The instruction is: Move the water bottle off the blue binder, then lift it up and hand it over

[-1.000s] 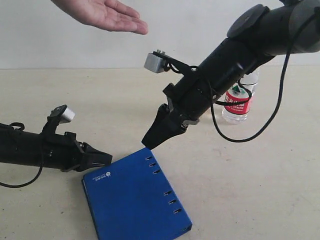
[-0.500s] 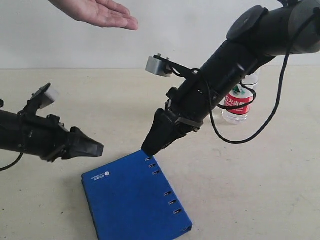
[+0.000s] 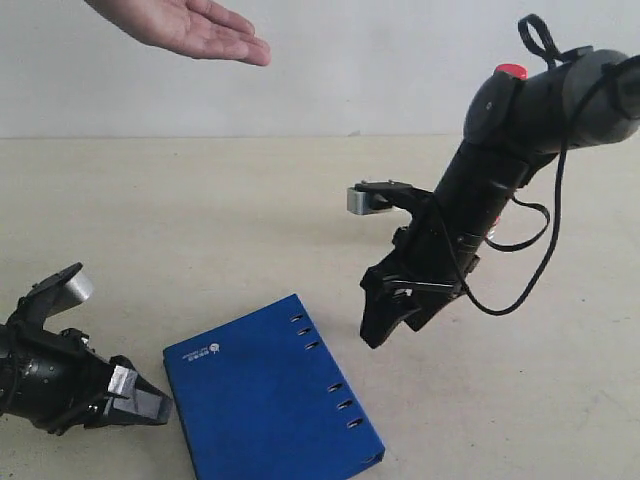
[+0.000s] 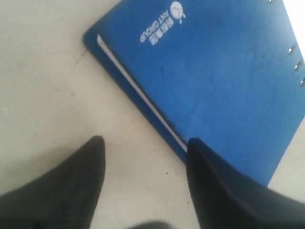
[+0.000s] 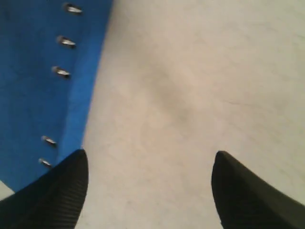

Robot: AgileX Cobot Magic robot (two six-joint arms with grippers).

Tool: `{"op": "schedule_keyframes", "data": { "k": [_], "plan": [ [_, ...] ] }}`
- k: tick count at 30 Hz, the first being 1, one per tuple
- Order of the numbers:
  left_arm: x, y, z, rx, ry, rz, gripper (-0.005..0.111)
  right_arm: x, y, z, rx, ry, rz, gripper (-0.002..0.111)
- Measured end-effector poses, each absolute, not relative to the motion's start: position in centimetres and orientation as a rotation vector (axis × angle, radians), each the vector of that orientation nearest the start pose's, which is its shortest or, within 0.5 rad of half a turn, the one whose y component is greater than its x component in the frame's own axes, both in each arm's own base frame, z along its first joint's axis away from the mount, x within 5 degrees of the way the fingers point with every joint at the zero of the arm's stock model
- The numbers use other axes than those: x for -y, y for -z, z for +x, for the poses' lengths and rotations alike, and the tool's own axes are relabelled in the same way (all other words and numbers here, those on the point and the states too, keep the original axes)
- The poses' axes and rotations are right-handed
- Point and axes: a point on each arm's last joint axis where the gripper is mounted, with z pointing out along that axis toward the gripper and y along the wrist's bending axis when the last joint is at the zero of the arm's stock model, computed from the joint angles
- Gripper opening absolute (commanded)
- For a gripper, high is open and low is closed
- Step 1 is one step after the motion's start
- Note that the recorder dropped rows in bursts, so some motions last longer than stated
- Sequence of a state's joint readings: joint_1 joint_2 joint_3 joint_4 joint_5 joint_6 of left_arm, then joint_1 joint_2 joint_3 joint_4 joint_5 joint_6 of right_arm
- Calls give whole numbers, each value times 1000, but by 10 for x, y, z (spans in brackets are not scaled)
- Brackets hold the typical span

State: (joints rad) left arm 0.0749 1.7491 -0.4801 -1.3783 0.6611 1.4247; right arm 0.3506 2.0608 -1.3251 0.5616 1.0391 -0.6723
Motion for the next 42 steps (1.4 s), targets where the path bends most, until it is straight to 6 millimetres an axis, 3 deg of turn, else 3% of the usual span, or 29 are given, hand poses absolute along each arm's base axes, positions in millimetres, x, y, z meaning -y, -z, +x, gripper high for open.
{"op": "schedule_keyframes", "data": {
  "k": [3,5,10,18,22,29,35,42],
  "plan": [
    [38,-100,224,-2717,884,134,50,-146,-137,350,-2914,-798,-917,65],
    [39,-100,224,-2715,890,132,50,-134,-141,357,-2886,-919,-805,65],
    [43,-103,223,-2680,973,118,50,-133,-147,359,-2754,-1267,-713,65],
    [48,-105,227,-2592,1070,80,50,-141,-99,356,-2744,-1520,-621,65],
    [48,-98,227,-2617,1085,61,50,-144,-87,356,-2730,-1588,-574,65],
    [54,-86,231,-2554,1233,-21,50,-158,-86,350,-2729,-1628,-636,65],
    [63,-92,233,-2376,1461,26,50,-176,-86,341,-2727,-1633,-744,65],
    [66,-98,235,-2274,1506,123,43,-181,-86,338,-2702,-1632,-801,65]
  ]
}}
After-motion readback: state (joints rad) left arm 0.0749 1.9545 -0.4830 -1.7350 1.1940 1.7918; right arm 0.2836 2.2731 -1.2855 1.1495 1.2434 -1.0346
